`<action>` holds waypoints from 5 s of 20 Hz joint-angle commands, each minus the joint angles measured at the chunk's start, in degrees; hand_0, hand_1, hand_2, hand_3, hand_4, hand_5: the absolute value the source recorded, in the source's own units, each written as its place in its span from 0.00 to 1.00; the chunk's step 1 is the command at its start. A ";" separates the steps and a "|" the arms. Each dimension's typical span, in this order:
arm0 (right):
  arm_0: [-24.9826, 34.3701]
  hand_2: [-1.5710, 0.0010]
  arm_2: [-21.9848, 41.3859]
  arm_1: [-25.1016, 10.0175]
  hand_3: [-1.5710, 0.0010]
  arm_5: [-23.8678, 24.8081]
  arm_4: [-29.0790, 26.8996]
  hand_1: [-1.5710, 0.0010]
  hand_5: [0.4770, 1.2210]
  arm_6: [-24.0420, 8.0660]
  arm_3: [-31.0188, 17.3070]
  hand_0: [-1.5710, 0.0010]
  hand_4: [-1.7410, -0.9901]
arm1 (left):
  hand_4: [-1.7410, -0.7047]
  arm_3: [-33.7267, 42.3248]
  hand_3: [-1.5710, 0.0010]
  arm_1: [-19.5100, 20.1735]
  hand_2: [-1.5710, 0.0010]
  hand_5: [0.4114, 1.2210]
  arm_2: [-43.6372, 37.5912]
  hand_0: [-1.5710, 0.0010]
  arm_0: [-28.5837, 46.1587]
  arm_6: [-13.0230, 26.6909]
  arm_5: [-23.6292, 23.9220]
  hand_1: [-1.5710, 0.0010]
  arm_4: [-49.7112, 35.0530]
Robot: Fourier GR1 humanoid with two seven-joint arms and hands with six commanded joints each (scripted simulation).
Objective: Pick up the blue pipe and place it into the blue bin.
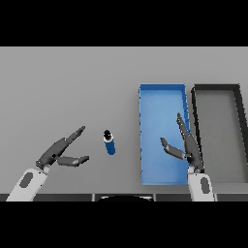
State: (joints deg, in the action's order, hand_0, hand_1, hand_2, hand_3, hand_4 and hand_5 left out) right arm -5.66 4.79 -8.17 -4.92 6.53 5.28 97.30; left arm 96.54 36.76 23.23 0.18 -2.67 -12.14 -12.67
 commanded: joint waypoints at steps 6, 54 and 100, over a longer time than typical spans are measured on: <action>-0.82 1.00 0.86 1.05 1.00 0.33 0.26 1.00 0.19 -0.60 1.61 1.00 0.63 | 0.60 -1.53 1.00 -5.65 1.00 0.04 5.50 1.00 -1.94 0.56 -0.33 1.00 4.32; -1.47 1.00 -0.39 -0.84 1.00 -1.77 -0.72 1.00 0.20 0.81 -0.02 1.00 0.74 | 0.01 -4.08 0.08 -26.94 0.00 1.00 11.37 0.00 -15.96 1.18 3.11 0.00 3.81; 39.82 0.28 18.59 -1.11 0.38 -29.77 -30.67 0.28 0.23 -28.96 2.03 0.28 0.30 | 0.06 -5.04 0.63 -26.35 0.30 0.97 10.36 0.28 -17.12 -0.36 0.27 0.29 5.98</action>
State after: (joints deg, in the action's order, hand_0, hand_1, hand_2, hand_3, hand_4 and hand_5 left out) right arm 34.15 23.40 -9.24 -34.70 -24.13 -23.74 99.32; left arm 91.52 10.42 33.58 -16.94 -3.28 -11.96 -6.88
